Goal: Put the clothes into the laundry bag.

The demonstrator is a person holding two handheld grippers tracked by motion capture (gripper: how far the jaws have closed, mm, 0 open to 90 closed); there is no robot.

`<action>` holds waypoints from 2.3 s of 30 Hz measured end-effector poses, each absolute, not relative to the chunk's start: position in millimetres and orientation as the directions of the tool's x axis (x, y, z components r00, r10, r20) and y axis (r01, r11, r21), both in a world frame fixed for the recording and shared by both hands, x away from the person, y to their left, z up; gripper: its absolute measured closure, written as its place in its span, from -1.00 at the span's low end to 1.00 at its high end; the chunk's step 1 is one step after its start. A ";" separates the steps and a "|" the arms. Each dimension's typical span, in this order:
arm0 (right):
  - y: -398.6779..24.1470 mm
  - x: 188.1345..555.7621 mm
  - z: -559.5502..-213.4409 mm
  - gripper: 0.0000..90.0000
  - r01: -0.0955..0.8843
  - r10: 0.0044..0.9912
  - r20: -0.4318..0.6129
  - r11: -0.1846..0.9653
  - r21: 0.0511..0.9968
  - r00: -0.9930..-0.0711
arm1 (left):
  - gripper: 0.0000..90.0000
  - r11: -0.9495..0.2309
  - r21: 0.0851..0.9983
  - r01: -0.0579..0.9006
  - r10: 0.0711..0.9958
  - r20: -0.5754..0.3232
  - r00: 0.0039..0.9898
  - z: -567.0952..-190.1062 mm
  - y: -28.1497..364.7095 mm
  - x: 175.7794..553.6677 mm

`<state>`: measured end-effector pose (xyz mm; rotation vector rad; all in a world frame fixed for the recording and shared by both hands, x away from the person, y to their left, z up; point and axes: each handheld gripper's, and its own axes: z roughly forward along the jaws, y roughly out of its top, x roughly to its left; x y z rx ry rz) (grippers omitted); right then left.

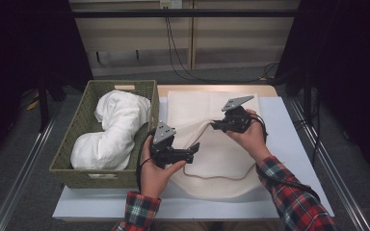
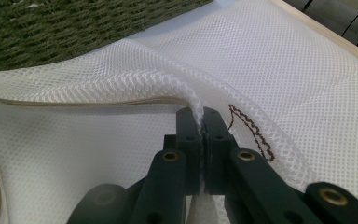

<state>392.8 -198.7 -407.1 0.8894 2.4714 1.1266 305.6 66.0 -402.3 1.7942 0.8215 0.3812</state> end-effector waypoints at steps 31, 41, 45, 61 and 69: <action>-192.2 408.4 -372.2 0.95 0.356 0.603 -0.038 0.520 0.776 -0.797 | -0.95 -0.204 0.895 0.397 0.730 -0.132 0.671 -400.3 66.8 306.0; -191.4 406.6 -372.7 0.95 0.352 0.596 -0.037 0.523 0.776 -0.802 | -0.95 -0.187 0.894 0.408 0.728 -0.153 0.669 -385.9 69.5 309.9; -192.0 407.7 -372.7 0.95 0.351 0.594 -0.038 0.524 0.776 -0.804 | -0.95 -0.180 0.894 0.409 0.733 -0.155 0.663 -377.4 70.4 312.9; -194.8 407.1 -373.1 0.95 0.349 0.582 -0.032 0.530 0.773 -0.813 | -0.95 -0.193 0.875 0.444 0.767 -0.148 0.625 -348.1 84.1 344.8; -195.0 403.9 -372.7 0.95 0.351 0.587 -0.038 0.534 0.769 -0.809 | -0.95 -0.187 0.868 0.459 0.801 -0.136 0.583 -340.7 108.2 355.5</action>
